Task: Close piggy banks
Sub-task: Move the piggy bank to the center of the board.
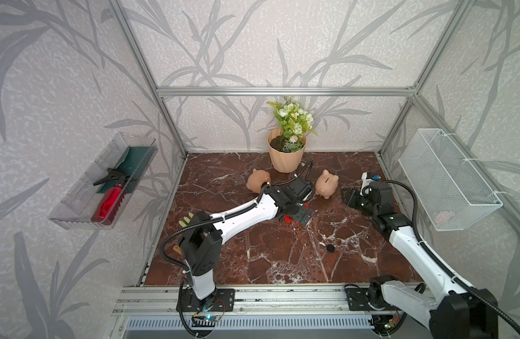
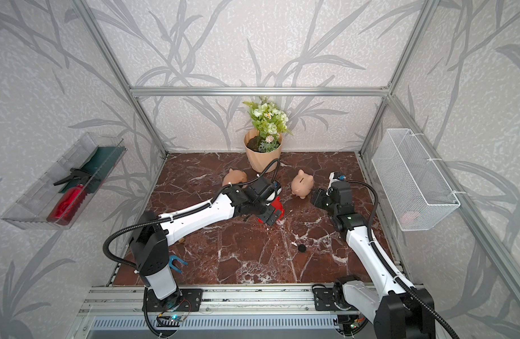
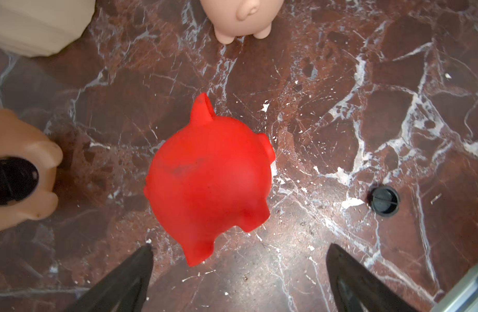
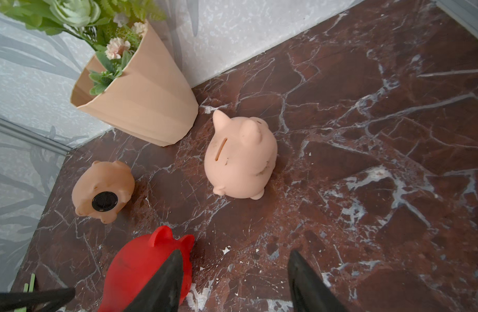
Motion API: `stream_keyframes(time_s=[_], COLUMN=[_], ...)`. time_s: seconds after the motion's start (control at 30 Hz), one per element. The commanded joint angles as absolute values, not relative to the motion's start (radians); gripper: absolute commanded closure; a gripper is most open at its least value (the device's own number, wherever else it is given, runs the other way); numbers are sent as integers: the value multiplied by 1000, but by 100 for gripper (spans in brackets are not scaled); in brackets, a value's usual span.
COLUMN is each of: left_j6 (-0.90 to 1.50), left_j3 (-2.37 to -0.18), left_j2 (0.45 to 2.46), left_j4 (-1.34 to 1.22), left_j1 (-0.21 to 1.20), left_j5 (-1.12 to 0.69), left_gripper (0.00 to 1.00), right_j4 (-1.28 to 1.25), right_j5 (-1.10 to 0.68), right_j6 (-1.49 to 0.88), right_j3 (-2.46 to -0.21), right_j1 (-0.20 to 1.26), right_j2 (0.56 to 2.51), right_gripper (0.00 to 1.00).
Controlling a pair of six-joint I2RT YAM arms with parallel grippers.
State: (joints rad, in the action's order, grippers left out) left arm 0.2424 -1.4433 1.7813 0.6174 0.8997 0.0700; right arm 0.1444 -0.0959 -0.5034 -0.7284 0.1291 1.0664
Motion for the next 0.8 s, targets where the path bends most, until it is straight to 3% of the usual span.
stream_keyframes(time_s=[0.0,0.47,0.77], left_j6=[501,644,622], left_j3=[-1387,-1547,-1595], left_j2=[1753,1968,2051], left_j4=[522,662,595], left_j1=[927,935,830], left_j5=[214,444,430], left_gripper=[1,1,1], right_j4=[186,186,174], right_j5=[-146,-205,-219], right_j6=[-523,-557,-566], right_j3=[-764,-749,-724], right_j1=[113,91,84], right_j2=[1084,1063,1049], right_gripper=[38,38,38])
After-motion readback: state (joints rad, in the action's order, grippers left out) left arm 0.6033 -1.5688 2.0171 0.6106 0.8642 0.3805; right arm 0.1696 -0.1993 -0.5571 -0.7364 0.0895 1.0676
